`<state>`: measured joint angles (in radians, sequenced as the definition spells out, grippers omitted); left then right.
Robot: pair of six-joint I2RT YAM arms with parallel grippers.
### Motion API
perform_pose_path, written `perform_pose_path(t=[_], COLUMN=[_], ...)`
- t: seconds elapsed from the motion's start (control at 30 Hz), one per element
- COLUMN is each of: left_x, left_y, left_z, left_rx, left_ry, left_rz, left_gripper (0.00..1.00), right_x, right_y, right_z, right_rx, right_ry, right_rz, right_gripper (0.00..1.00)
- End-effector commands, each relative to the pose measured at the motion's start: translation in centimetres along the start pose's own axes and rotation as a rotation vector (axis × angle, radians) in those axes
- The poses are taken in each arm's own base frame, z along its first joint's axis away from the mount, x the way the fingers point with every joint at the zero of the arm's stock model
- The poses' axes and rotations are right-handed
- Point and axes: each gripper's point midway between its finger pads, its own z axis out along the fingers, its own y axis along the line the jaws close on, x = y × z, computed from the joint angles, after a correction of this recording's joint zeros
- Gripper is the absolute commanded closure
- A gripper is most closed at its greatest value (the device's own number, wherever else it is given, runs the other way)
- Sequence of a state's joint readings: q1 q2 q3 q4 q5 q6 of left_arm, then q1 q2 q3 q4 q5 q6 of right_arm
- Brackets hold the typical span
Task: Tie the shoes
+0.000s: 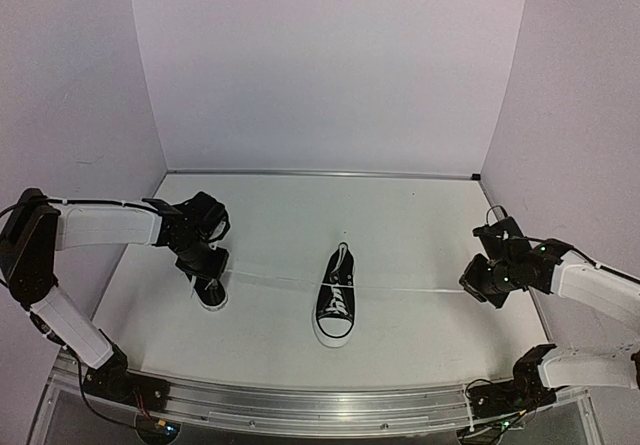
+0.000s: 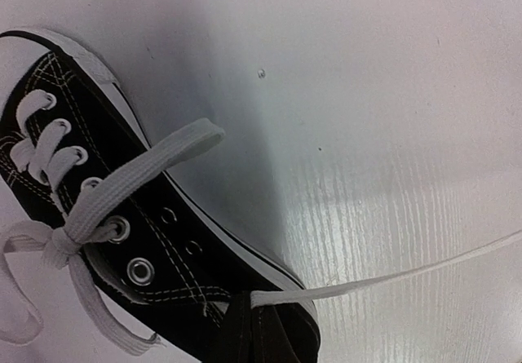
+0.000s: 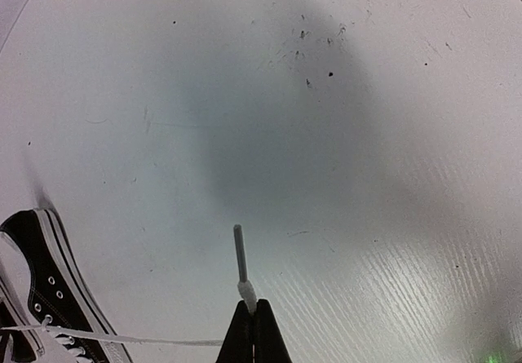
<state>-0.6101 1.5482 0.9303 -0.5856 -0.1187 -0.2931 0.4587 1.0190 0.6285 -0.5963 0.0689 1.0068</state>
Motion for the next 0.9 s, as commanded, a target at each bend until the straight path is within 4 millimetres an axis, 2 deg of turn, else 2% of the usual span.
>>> perform_pose_path(t=[0.0, 0.07, 0.1, 0.2, 0.27, 0.33, 0.37, 0.43, 0.5, 0.6, 0.67, 0.7, 0.73, 0.87], left_x=[-1.8, -2.0, -2.0, -1.6, -1.1, -1.0, -1.1, -1.0, -1.1, -2.9, -5.0, -6.2, -7.7, -12.0], left_y=[2.7, 1.4, -0.4, -4.0, -4.8, -4.8, -4.9, -5.1, -5.2, -5.1, -4.4, -4.0, -3.5, -3.0], left_z=[-1.6, -1.5, -1.5, -1.5, -0.8, -0.3, -0.2, 0.2, 0.3, -1.1, -3.0, -4.4, -5.7, -10.7], left_rx=[-0.096, -0.021, 0.072, 0.113, 0.117, 0.113, 0.116, 0.123, 0.128, 0.115, 0.097, 0.099, 0.097, 0.081], left_ry=[-0.04, -0.041, -0.033, -0.036, -0.008, 0.0, -0.003, 0.004, 0.011, -0.041, -0.108, -0.155, -0.202, -0.374], left_rz=[-0.047, 0.004, 0.054, 0.23, 0.268, 0.268, 0.268, 0.269, 0.275, 0.281, 0.267, 0.255, 0.239, 0.222], left_gripper=[1.0, 1.0, 1.0, 1.0, 1.0, 1.0, 0.98, 0.88, 0.72, 0.37, 0.15, 0.05, 0.01, 0.01], right_x=[-1.9, -1.6, -1.2, -0.1, 1.0, 1.6, 1.7, 1.6, 1.3, 0.3, -0.7, -1.4, -2.5, -6.1], right_y=[-1.3, -1.3, -0.8, 2.4, 4.2, 4.8, 5.1, 5.6, 6.0, 7.5, 9.1, 10.1, 11.5, 16.3], right_z=[-0.1, 0.5, 1.0, 2.5, 3.6, 4.7, 5.0, 5.2, 5.0, 3.9, 2.3, 1.3, -0.3, -6.5], right_rx=[0.082, 0.079, 0.062, -0.063, -0.11, -0.107, -0.11, -0.113, -0.122, -0.167, -0.225, -0.26, -0.308, -0.484], right_ry=[-0.101, -0.087, -0.07, 0.017, 0.097, 0.144, 0.159, 0.164, 0.155, 0.126, 0.089, 0.063, 0.023, -0.13], right_rz=[0.042, 0.032, 0.002, -0.111, -0.196, -0.244, -0.257, -0.273, -0.278, -0.279, -0.299, -0.314, -0.337, -0.402], right_gripper=[1.0, 1.0, 1.0, 1.0, 1.0, 0.99, 0.9, 0.54, 0.31, 0.16, 0.03, 0.02, 0.02, 0.02])
